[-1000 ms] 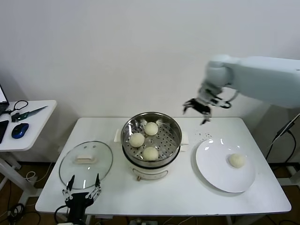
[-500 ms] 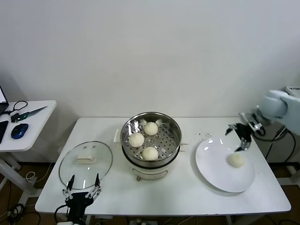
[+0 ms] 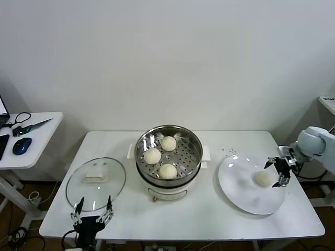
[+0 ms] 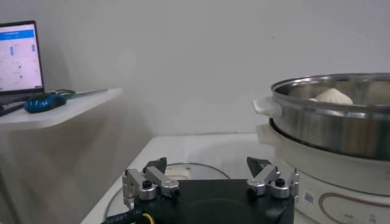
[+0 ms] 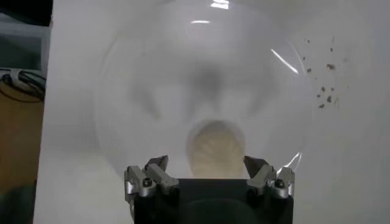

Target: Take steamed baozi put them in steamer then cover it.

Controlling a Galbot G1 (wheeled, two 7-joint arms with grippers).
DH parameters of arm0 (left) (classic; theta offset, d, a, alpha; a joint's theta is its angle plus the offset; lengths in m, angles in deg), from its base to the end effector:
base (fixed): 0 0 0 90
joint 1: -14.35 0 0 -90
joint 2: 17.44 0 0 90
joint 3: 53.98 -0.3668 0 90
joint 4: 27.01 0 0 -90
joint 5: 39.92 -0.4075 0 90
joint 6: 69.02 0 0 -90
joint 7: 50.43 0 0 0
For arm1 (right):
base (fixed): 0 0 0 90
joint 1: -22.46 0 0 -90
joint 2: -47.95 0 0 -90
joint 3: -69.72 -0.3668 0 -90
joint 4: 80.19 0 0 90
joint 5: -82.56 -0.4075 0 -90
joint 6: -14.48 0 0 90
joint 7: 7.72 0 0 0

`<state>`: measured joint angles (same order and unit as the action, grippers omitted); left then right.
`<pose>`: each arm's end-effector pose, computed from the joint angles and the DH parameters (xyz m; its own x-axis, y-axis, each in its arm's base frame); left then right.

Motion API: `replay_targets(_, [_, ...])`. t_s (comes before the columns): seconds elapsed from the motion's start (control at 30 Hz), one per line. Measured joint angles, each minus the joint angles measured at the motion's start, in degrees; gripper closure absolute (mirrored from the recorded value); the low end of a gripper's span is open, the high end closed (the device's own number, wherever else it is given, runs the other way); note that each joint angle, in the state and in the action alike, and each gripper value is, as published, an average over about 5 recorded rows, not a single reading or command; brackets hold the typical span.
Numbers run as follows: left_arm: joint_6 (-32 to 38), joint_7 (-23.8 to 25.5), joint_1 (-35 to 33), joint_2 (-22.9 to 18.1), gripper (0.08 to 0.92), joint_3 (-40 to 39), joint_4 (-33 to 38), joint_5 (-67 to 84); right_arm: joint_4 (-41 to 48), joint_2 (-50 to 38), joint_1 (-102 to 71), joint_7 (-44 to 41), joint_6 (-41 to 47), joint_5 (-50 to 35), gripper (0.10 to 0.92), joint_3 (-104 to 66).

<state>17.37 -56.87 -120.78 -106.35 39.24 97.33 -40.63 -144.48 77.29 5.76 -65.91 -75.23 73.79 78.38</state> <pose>0.1402 0.0215 -0.3344 -0.9594 -0.1510 0.2382 -0.1323 0.9869 0.0927 0.5423 -0.2960 -0.2204 -0.1238 -0.0951 0.9877 -0.9922 -0.0037 -0.1247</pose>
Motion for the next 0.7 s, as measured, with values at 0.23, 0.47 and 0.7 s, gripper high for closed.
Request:
replay_targets(0.23, [0.0,0.0,0.1,-0.1,0.177,-0.1,-0.3,-0.1,4.6,3.1,-3.0,0.6,-0.5,1.8,0.203,-3.3])
replay_targets(0.47, [0.0,0.0,0.3,-0.3,0.177,-0.1,-0.6,-0.1,7.7,5.6,-4.4,0.6,-0.7,2.9,0.203,-4.1])
replay_targets(0.7, [0.0,0.0,0.4,-0.2,0.177,0.1,-0.8,0.2,9.4,7.0,-5.1,0.1,-0.6,3.5,0.241,-4.4])
